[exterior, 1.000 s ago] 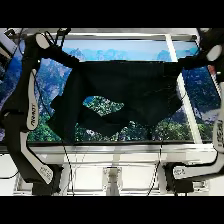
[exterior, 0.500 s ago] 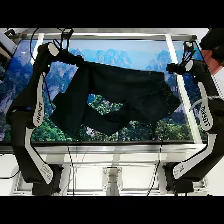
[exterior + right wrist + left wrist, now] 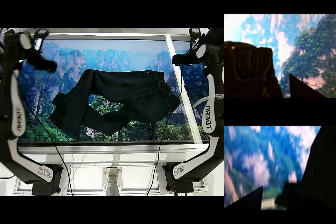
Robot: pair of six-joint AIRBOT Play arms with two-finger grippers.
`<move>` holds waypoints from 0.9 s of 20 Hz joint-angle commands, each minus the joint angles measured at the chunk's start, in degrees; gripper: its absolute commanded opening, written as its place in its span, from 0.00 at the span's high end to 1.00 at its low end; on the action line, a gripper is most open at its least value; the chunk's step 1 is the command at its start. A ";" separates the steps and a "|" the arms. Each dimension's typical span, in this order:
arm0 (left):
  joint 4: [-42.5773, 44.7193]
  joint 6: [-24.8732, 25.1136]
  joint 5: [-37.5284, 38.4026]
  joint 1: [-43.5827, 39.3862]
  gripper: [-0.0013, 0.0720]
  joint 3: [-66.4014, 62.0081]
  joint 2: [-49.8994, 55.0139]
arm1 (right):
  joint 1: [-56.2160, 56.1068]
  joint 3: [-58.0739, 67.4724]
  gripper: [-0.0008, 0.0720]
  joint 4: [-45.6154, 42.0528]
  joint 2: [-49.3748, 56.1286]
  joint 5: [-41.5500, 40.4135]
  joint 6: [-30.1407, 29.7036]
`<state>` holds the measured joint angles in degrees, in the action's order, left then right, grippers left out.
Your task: Fold the clothes and pants, and hang the long-sleeved shirts on hangers.
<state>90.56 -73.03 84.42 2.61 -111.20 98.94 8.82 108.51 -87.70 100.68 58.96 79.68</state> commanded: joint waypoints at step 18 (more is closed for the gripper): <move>-11.80 9.20 -16.04 18.34 0.42 53.11 -17.53 | 0.07 -29.79 0.56 23.63 -20.09 13.18 -11.50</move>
<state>80.14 -64.97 72.25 18.68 -58.52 80.16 8.88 80.23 -69.10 81.28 72.47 68.40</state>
